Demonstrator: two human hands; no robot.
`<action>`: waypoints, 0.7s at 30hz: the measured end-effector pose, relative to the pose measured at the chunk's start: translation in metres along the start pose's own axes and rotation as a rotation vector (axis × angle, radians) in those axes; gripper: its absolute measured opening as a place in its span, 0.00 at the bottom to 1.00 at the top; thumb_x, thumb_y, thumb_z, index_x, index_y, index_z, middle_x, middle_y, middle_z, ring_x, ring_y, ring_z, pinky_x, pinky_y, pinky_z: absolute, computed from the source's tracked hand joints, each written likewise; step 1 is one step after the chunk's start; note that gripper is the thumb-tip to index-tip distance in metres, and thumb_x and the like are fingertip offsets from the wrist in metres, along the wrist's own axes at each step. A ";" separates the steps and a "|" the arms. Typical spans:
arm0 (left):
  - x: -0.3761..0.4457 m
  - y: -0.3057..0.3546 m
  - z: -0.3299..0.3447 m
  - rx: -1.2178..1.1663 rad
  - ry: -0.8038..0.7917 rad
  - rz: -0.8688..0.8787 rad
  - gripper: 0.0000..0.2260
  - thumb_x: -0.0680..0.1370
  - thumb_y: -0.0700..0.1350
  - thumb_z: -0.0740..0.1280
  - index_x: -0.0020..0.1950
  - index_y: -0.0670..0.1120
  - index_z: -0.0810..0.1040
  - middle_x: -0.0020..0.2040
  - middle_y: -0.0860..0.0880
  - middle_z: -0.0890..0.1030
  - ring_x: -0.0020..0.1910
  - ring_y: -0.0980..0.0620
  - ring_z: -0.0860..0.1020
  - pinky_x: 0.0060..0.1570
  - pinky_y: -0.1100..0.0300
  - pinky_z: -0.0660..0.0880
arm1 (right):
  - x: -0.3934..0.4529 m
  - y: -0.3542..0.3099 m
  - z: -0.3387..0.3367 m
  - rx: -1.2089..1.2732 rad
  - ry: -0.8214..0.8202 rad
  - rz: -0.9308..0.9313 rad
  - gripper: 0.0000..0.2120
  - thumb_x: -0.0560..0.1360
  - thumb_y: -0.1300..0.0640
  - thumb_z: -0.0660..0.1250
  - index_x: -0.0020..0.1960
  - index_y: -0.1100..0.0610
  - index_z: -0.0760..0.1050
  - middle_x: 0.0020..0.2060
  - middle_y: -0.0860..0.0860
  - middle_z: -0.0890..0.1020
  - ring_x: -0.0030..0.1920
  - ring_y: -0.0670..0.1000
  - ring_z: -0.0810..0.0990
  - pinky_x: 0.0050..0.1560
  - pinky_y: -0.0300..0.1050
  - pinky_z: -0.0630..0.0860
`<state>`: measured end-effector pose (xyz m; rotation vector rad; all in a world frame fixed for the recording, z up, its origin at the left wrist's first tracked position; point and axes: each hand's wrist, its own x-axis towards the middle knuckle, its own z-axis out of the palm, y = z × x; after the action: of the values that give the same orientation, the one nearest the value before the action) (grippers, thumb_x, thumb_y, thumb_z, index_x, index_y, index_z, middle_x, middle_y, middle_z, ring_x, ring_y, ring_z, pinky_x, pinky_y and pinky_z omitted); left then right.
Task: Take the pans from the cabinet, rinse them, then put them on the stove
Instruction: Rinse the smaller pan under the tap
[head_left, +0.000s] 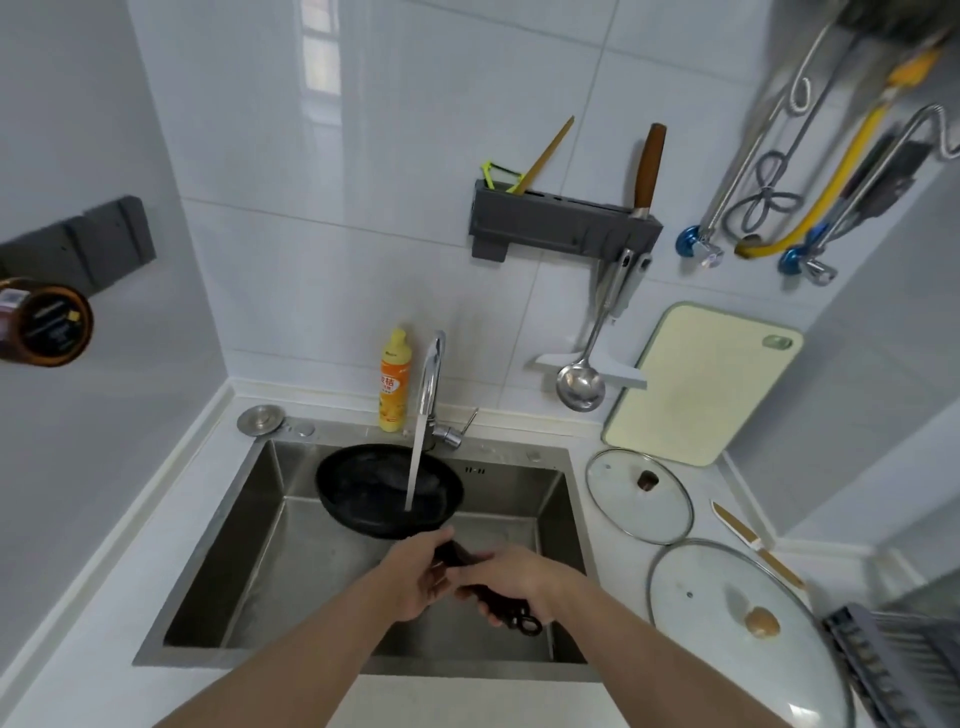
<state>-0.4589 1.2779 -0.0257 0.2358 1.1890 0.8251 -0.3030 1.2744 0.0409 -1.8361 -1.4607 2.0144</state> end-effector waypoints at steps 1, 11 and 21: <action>0.000 0.000 -0.001 0.019 0.011 0.009 0.13 0.78 0.44 0.70 0.58 0.38 0.78 0.46 0.41 0.84 0.43 0.46 0.81 0.42 0.55 0.80 | -0.001 0.000 0.001 0.021 -0.015 0.011 0.16 0.75 0.52 0.73 0.60 0.58 0.78 0.43 0.52 0.83 0.30 0.46 0.76 0.33 0.39 0.75; -0.005 0.002 0.005 -0.062 0.042 -0.023 0.08 0.81 0.44 0.65 0.56 0.42 0.77 0.42 0.43 0.82 0.39 0.47 0.80 0.34 0.57 0.77 | 0.008 -0.038 0.010 -0.060 0.009 0.115 0.12 0.81 0.53 0.65 0.57 0.61 0.72 0.36 0.54 0.77 0.26 0.46 0.74 0.24 0.37 0.73; 0.004 -0.020 0.003 -0.125 0.036 -0.070 0.09 0.83 0.43 0.62 0.60 0.40 0.73 0.48 0.42 0.80 0.43 0.45 0.80 0.26 0.57 0.77 | 0.033 0.028 0.006 -0.377 0.114 -0.092 0.16 0.72 0.50 0.74 0.51 0.60 0.75 0.34 0.55 0.81 0.26 0.50 0.78 0.32 0.44 0.78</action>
<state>-0.4468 1.2672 -0.0386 0.0768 1.1678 0.8421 -0.3025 1.2751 -0.0028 -1.9271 -1.9546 1.6500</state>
